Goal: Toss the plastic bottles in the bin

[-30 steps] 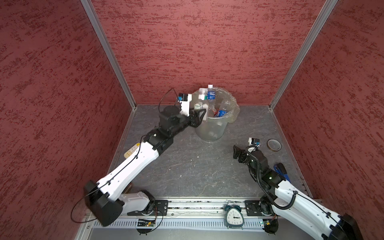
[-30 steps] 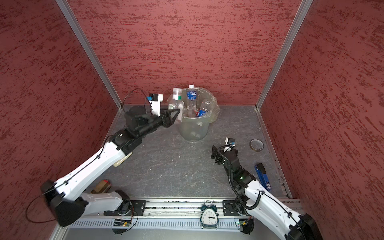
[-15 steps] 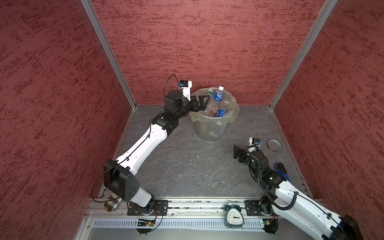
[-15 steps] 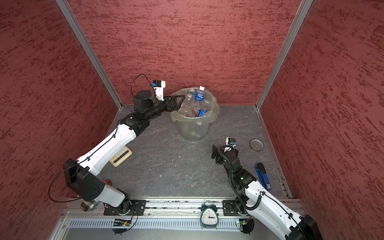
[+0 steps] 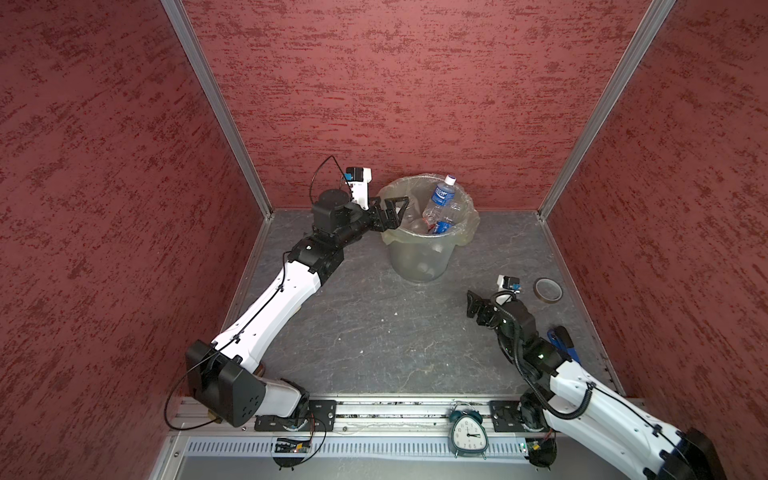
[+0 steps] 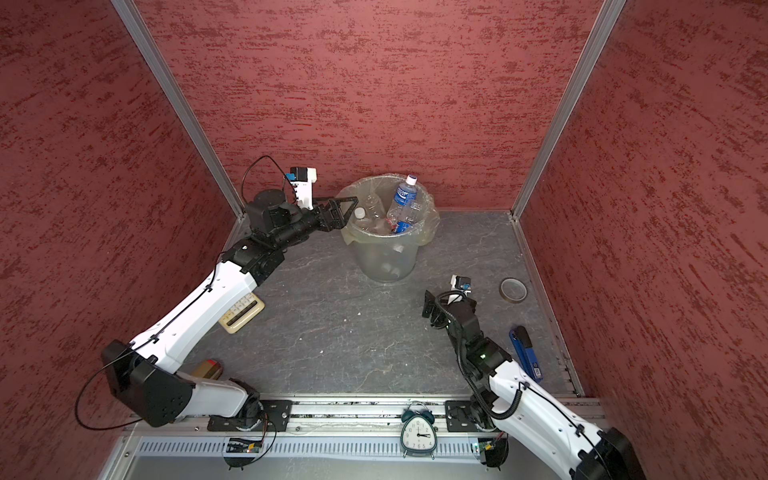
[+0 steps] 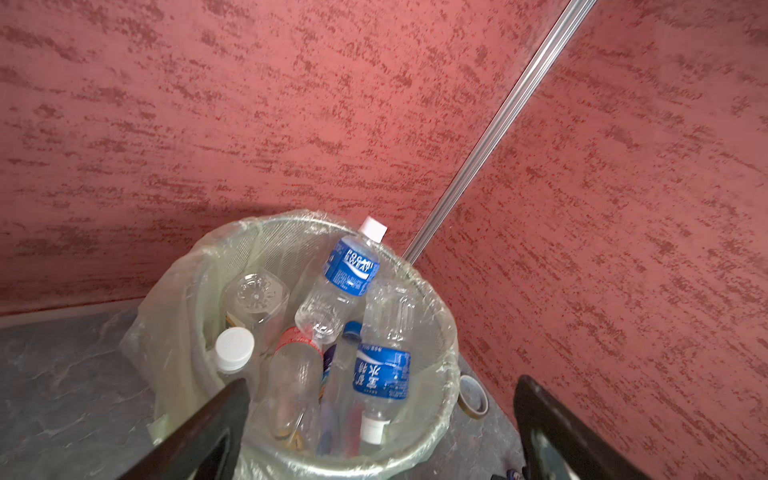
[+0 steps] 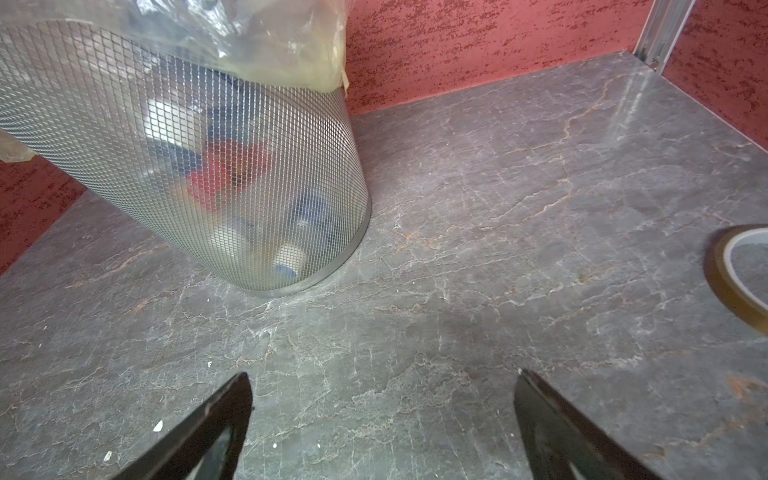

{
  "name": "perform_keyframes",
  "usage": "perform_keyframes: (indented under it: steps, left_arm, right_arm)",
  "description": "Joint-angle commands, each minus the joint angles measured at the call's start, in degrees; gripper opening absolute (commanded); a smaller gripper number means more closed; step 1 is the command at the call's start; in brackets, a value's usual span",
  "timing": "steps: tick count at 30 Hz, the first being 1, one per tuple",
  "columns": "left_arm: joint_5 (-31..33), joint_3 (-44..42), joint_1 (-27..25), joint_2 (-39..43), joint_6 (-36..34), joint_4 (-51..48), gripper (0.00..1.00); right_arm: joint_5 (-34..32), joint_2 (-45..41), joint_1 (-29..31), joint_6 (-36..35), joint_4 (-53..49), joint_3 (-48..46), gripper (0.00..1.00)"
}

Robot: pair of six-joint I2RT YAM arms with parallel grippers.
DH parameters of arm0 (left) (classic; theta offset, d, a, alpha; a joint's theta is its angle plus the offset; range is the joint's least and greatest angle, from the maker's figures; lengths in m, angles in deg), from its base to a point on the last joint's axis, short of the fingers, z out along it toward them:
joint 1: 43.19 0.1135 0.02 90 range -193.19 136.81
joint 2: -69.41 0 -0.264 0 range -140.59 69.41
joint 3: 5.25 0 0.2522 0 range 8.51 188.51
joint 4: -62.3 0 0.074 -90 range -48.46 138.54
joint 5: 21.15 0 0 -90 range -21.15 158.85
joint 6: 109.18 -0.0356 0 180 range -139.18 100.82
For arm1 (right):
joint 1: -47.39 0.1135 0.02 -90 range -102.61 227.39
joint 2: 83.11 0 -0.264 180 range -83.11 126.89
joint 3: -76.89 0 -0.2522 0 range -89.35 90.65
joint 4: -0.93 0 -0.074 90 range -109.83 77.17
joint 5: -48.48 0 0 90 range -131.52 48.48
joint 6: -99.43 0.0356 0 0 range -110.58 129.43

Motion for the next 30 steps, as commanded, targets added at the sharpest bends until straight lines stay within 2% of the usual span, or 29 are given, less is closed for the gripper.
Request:
perform_keyframes:
  steps: [1,8,20,25,30]
  left_arm:
    - [-1.58,-2.62,0.94,2.60,-1.15,-0.30,0.99]
    - [-1.73,-9.44,1.74,6.84,-2.37,-0.79,0.99]
    - [1.04,-23.04,2.00,13.75,-0.30,0.71,0.99]
    - [4.65,-28.28,1.99,15.86,0.69,3.15,0.99]
    - [6.15,-31.31,1.84,17.70,-3.74,4.35,1.00]
  right_arm:
    - [-1.01,0.44,-0.10,0.64,1.21,0.10,0.99]
    - [-1.51,0.63,-0.08,0.72,1.31,0.05,0.99]
    - [-3.12,2.16,-0.15,0.23,0.44,3.60,0.99]
    - [-7.18,2.66,-0.12,-0.41,-0.18,7.31,0.99]
    - [-13.43,5.71,-0.10,-0.80,-3.29,13.03,0.99]
